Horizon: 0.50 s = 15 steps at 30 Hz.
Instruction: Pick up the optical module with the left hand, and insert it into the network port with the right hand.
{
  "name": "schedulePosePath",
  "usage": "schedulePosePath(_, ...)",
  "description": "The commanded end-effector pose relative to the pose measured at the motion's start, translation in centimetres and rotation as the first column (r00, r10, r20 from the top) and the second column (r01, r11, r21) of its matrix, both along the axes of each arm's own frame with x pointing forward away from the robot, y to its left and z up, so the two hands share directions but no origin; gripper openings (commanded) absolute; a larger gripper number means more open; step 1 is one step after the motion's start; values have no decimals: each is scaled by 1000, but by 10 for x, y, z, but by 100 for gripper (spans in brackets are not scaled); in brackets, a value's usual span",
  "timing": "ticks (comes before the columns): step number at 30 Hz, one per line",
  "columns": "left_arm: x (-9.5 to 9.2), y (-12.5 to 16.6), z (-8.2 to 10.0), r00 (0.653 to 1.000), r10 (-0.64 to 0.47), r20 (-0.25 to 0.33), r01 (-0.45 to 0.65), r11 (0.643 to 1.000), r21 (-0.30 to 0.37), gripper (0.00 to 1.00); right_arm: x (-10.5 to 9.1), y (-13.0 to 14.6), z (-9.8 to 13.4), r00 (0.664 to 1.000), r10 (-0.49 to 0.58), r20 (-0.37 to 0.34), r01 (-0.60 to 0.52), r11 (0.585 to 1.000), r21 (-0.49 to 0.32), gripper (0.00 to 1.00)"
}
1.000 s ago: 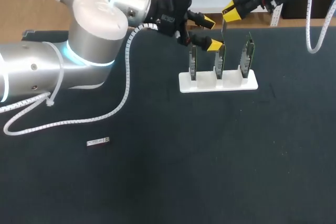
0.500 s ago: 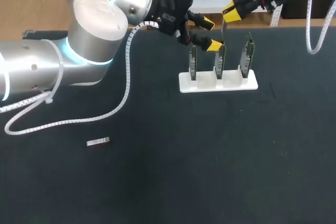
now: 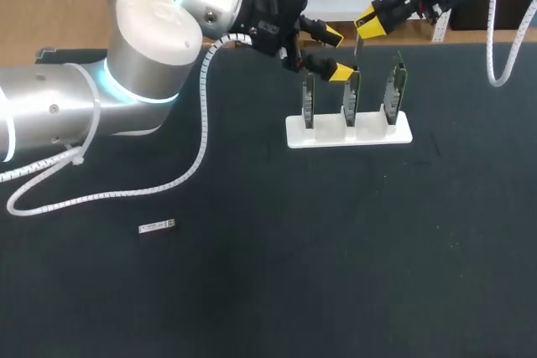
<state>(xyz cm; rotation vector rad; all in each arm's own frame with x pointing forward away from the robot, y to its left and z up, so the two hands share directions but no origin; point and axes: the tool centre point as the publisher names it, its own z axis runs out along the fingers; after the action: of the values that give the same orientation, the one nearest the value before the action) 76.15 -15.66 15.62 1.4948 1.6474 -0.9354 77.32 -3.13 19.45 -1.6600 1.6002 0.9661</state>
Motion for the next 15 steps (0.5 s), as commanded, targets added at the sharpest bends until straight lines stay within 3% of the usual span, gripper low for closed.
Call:
schedulePosePath(1,2,-1,0,1000,-3,-2,3,1000,4,100,5,1,-5,1000,18,-5,-18,1000,1,0)
schedulePosePath(15,2,-1,0,1000,-3,-2,3,1000,4,100,5,2,-14,999,54,-7,-54,998,-12,0)
